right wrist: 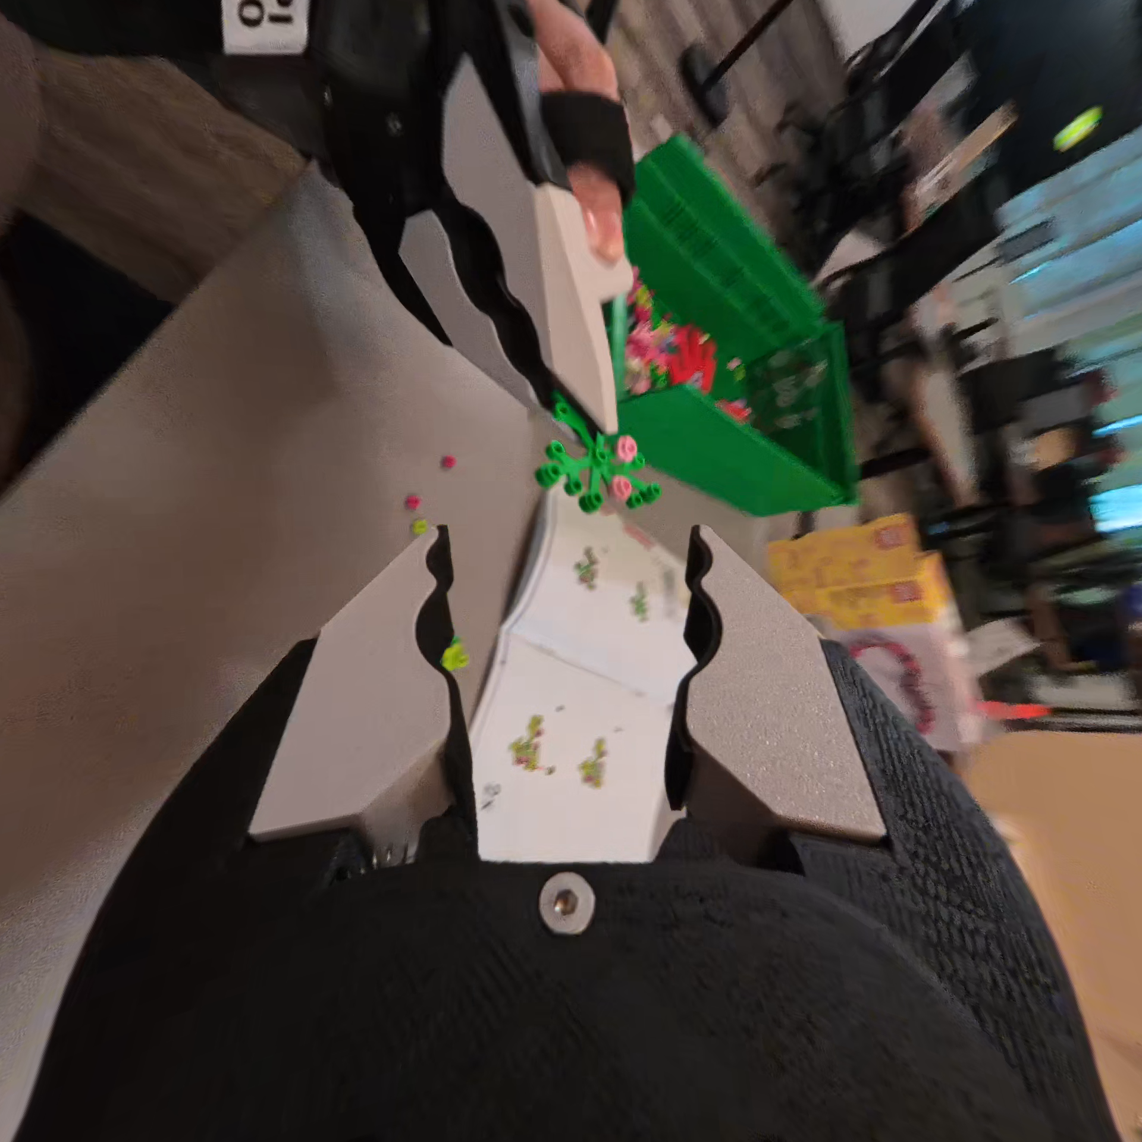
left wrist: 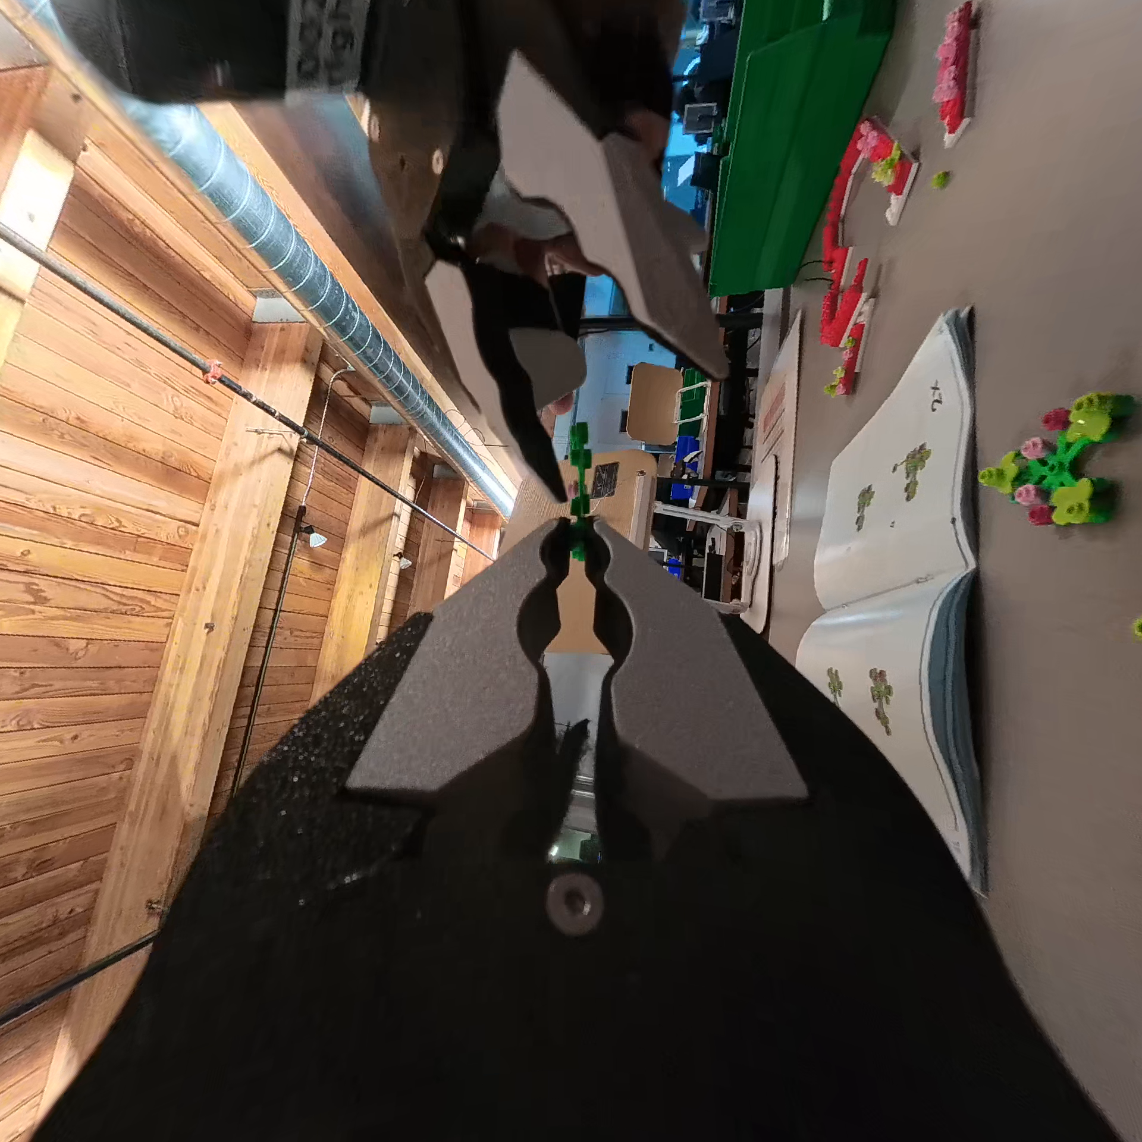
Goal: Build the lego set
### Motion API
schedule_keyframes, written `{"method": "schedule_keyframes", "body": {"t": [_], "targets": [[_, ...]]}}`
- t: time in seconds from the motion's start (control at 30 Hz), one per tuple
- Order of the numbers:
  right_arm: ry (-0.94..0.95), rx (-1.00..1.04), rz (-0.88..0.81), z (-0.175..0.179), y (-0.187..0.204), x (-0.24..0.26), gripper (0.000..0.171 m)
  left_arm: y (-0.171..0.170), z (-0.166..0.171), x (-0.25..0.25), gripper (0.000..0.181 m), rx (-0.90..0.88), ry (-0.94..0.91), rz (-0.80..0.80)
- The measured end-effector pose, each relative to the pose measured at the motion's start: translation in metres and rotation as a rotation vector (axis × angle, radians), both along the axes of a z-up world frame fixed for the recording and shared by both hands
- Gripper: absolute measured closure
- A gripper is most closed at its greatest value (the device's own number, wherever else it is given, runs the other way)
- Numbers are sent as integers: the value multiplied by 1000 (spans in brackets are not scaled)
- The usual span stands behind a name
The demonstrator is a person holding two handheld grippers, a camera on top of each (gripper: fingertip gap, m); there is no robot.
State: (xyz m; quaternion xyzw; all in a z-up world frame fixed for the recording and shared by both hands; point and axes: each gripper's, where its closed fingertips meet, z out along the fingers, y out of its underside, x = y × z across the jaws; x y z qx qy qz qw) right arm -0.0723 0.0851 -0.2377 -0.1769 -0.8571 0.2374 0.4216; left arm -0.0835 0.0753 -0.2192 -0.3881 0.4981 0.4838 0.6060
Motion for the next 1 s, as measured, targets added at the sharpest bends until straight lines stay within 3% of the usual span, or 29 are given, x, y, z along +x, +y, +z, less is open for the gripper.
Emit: {"method": "schedule_keyframes", "body": {"t": [0.13, 0.23, 0.7, 1.0], "targets": [[302, 220, 6, 19, -6, -6, 107, 3, 5, 0, 181, -24, -12, 3], [418, 352, 15, 24, -10, -7, 119, 4, 10, 2, 181, -25, -29, -7], [448, 362, 48, 18, -15, -14, 134, 4, 17, 10, 180, -12, 19, -11], [506, 388, 48, 26, -14, -14, 160, 2, 15, 16, 180, -13, 31, -22]]}}
